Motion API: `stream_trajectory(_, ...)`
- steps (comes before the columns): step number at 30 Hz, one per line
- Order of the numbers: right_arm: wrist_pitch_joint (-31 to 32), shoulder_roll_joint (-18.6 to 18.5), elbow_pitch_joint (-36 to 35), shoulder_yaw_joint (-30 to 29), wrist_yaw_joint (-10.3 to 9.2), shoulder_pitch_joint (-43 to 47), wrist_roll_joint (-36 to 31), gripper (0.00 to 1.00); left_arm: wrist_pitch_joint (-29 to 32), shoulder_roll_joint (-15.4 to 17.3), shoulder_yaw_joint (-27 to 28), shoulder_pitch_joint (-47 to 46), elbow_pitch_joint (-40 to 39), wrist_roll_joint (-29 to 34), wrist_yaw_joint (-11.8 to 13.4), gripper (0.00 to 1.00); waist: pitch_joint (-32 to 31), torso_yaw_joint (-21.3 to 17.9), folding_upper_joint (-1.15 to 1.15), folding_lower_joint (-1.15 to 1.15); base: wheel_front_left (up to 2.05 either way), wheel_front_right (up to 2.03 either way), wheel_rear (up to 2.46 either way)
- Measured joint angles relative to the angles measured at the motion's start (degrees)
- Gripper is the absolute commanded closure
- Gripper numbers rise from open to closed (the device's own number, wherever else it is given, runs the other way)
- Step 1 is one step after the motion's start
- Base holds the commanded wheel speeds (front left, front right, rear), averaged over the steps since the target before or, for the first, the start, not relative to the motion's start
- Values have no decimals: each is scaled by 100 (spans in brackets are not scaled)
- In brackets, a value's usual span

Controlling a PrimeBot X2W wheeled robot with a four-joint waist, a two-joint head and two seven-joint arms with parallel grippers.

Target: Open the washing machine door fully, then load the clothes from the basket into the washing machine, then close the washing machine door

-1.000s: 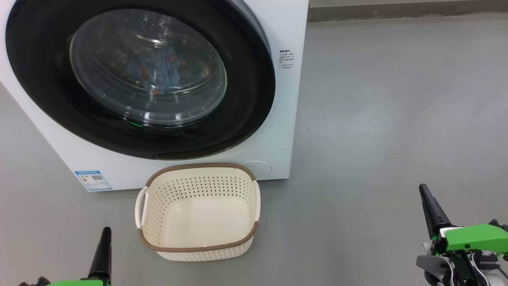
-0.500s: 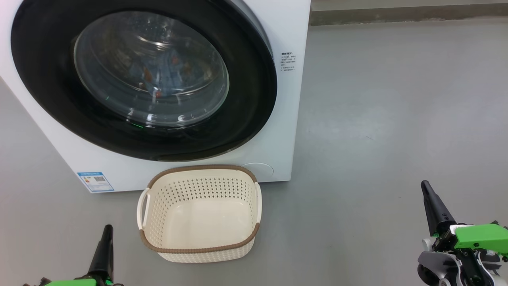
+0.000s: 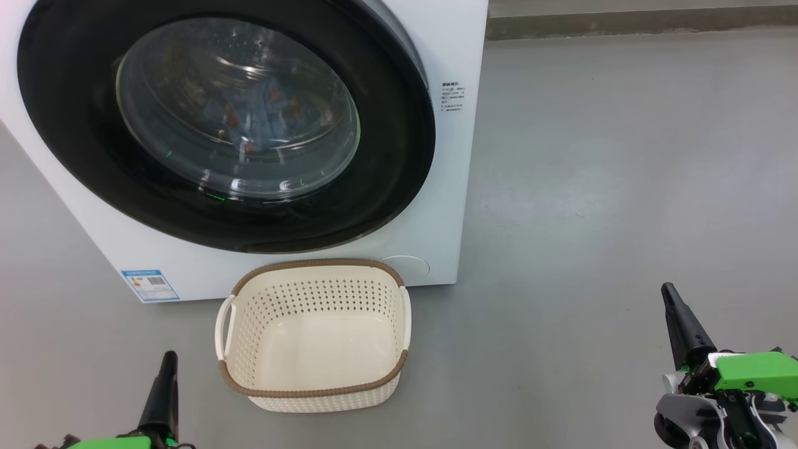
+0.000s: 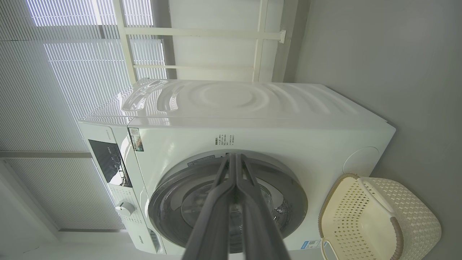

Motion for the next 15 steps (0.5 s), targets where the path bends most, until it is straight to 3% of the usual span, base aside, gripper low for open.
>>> stream_trajectory(15,0,1,-1,0,0,1,0,100,0,0,1,-1,0,0,0,100,0,0,0,0,0,0,0)
